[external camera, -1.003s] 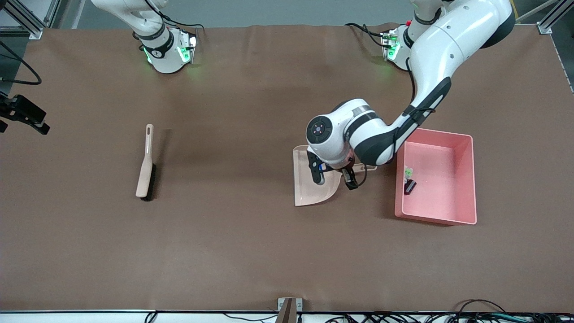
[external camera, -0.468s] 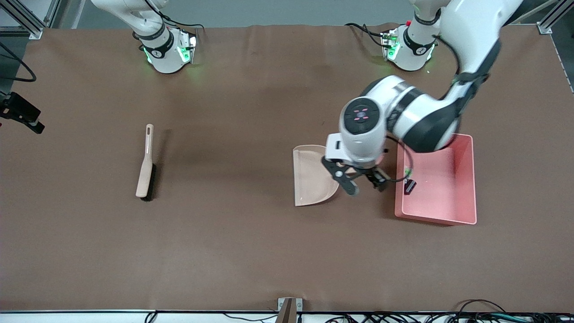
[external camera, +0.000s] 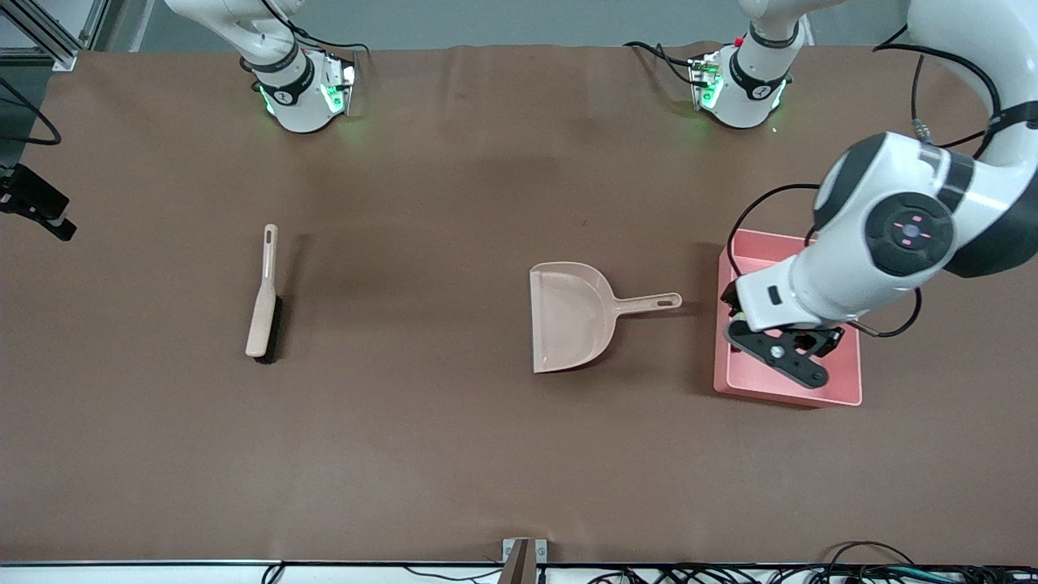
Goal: Clean e-waste and dump in bin
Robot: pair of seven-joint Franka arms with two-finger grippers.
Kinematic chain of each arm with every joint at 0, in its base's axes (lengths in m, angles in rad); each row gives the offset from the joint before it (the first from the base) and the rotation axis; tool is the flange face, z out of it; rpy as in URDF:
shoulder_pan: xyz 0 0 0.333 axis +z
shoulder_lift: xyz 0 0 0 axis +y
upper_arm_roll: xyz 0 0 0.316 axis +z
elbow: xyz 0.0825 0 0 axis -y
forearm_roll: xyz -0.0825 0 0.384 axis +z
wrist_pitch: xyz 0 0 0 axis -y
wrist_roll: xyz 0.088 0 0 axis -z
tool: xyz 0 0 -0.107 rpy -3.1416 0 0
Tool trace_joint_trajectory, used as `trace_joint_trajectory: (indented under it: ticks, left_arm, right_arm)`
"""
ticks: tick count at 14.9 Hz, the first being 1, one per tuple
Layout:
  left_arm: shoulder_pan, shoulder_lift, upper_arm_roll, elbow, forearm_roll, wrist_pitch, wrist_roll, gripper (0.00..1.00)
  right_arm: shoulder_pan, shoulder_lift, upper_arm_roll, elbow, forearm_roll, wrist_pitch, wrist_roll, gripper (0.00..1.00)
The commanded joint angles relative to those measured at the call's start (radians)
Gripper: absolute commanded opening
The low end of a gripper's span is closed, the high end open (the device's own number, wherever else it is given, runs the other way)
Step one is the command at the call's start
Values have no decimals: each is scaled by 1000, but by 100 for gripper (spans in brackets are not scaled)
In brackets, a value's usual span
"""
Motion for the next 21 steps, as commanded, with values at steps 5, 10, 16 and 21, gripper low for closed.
trace_joint_trajectory:
  ticks: [5,10,16,21]
  left_arm:
    - [-227,-317,484,-52,-264,-60,-117,100]
    - [-314,-480,678,-136,-283,-122,-59,100]
    - [-308,-630,772,-282,-355,-116,15,100]
    - [-306,-668,770,-336,-357,-91,-8,100]
  right_arm:
    - [-9,4,13,17,-15,-21,12,100]
    - [-5,3,17,20,-12,-85,13,100]
    - [-6,3,17,27,-4,-97,16,100]
    - [-8,1,17,28,-6,-104,12,100]
